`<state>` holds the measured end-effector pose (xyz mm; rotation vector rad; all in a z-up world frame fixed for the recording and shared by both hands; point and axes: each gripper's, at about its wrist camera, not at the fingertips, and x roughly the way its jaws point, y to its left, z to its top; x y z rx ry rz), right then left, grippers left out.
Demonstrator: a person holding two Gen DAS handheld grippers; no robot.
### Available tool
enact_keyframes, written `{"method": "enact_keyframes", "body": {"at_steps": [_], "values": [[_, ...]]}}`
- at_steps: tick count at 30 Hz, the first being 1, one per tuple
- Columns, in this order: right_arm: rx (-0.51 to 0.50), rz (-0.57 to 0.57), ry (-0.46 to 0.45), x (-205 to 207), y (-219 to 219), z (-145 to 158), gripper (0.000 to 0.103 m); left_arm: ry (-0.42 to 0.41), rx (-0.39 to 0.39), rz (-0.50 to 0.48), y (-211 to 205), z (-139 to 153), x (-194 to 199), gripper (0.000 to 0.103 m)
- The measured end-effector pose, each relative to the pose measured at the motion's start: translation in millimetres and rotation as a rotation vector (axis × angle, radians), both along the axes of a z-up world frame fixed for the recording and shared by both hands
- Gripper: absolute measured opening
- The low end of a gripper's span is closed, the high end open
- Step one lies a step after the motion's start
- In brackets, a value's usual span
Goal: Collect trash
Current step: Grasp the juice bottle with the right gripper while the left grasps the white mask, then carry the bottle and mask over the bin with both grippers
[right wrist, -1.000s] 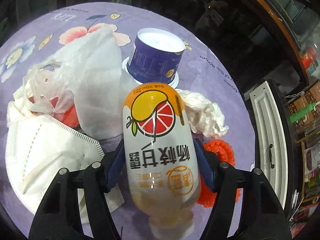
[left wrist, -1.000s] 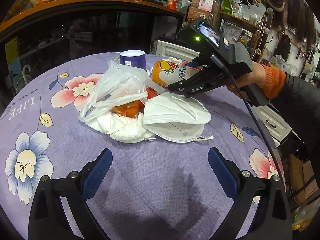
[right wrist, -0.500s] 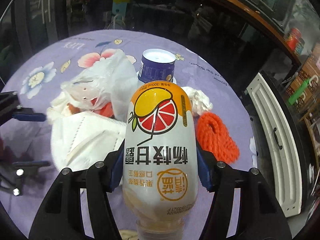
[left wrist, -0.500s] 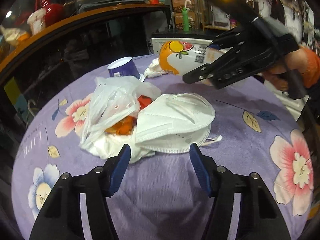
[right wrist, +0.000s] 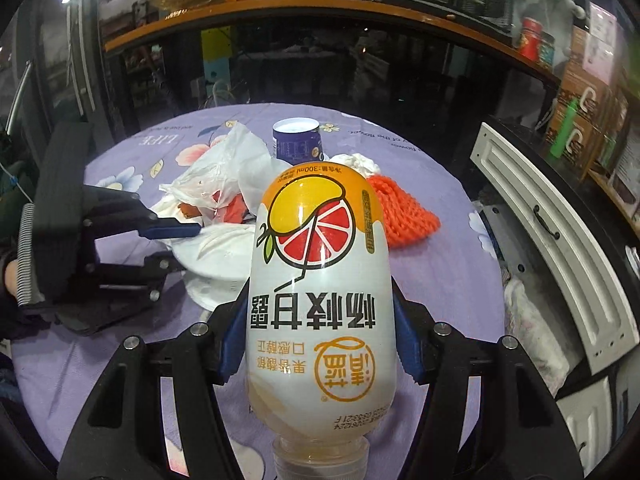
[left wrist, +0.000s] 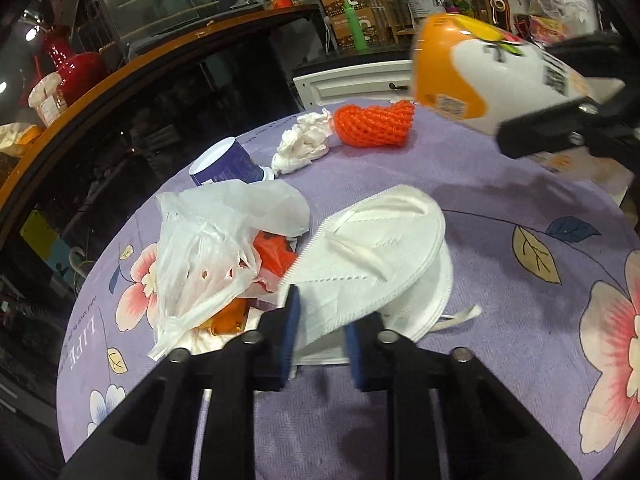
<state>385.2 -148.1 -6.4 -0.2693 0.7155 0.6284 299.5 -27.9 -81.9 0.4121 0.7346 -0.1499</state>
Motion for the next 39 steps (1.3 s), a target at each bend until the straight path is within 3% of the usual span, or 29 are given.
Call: {"method": "enact_keyframes", "body": {"at_steps": [6, 13, 21, 30, 39], "values": [[0.073, -0.058, -0.033, -30, -26, 4, 0.062, -0.04, -0.063, 0.013, -4, 14, -12, 0.004], [0.156, -0.143, -0.041, -68, -59, 1, 0.061, -0.082, -0.201, 0.019, -14, 43, -42, 0.004], [0.209, -0.239, -0.028, -111, -101, -9, 0.062, -0.071, -0.32, -0.011, -41, 46, -74, 0.004], [0.255, -0.403, -0.005, -159, -169, -31, 0.062, -0.066, -0.409, -0.121, -96, 58, -107, 0.004], [0.238, -0.572, 0.039, -170, -229, -66, 0.062, -0.056, -0.445, -0.239, -158, 63, -114, 0.004]]}}
